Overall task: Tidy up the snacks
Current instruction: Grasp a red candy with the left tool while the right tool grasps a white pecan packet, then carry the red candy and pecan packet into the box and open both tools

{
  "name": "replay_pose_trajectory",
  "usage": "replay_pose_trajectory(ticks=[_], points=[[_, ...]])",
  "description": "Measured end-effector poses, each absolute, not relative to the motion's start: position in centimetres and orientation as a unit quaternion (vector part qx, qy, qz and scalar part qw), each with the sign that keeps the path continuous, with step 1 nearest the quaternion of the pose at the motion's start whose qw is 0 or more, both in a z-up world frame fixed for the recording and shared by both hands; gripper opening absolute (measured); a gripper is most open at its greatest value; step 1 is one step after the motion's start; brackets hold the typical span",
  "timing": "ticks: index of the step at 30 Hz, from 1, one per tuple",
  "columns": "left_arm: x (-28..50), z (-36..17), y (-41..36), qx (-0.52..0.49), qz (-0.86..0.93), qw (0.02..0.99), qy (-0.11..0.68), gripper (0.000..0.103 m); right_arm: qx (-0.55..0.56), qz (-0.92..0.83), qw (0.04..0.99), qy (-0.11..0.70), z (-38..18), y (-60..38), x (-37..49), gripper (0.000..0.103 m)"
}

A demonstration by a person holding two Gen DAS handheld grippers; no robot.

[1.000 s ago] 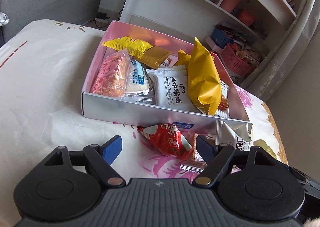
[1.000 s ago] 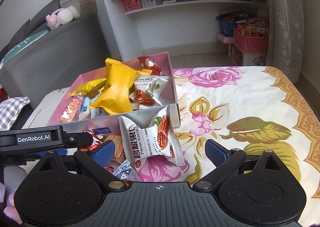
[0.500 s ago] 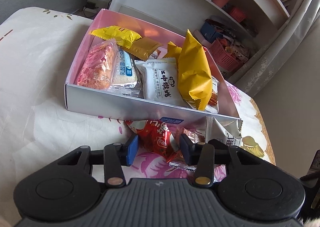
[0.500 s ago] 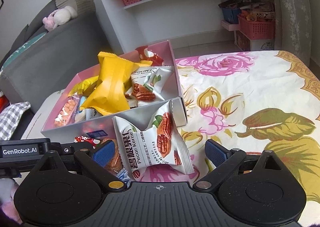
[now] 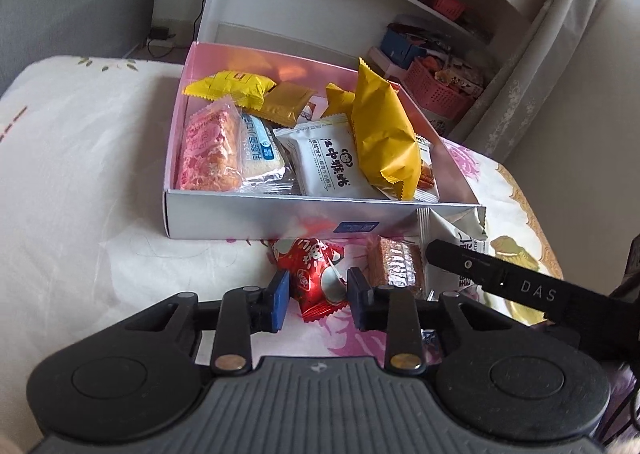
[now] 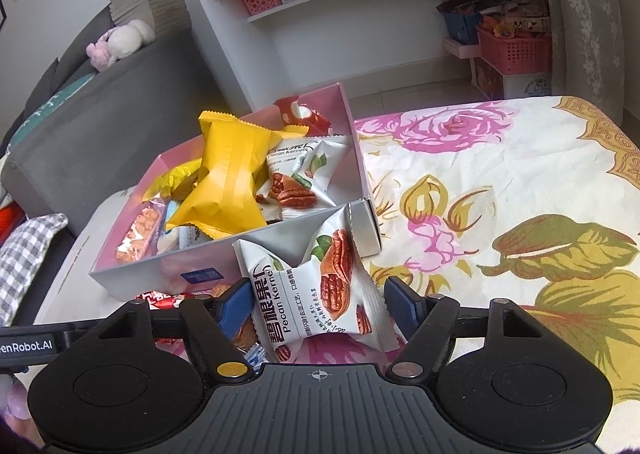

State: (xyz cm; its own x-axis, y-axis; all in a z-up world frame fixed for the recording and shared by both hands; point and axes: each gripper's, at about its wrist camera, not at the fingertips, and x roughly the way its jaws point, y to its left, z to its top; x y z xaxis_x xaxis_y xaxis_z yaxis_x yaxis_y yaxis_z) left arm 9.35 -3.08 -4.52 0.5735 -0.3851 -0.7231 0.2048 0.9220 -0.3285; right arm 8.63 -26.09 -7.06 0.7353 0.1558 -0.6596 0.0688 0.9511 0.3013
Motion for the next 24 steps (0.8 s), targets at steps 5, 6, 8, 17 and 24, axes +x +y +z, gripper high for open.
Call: replay_pose_trajectory(ticks=[5, 6, 8, 17, 24], points=[[9.3, -4.8, -3.4, -0.081, -0.16, 0.891, 0.418, 0.035, 0.153, 0.018, 0.919, 0.364, -7.0, -25.8, 8.5, 0.069], [9.5, -4.9, -3.4, -0.087, -0.159, 0.89, 0.418, 0.034, 0.152, 0.017, 0.919, 0.364, -7.0, -25.8, 8.5, 0.069], [10.0, -5.3, -3.2, -0.095, -0.158, 0.888, 0.421, 0.035, 0.15, 0.018, 0.919, 0.364, -6.9, -25.7, 8.5, 0.065], [10.1, -5.2, -2.5, -0.115, -0.154, 0.88, 0.435, 0.026, 0.15, 0.022, 0.915, 0.374, -6.4, -25.5, 8.3, 0.052], [9.7, -4.6, -2.4, -0.111, -0.16, 0.878, 0.437, 0.025, 0.179, 0.027, 0.907, 0.38, -5.9, -25.9, 8.0, 0.047]])
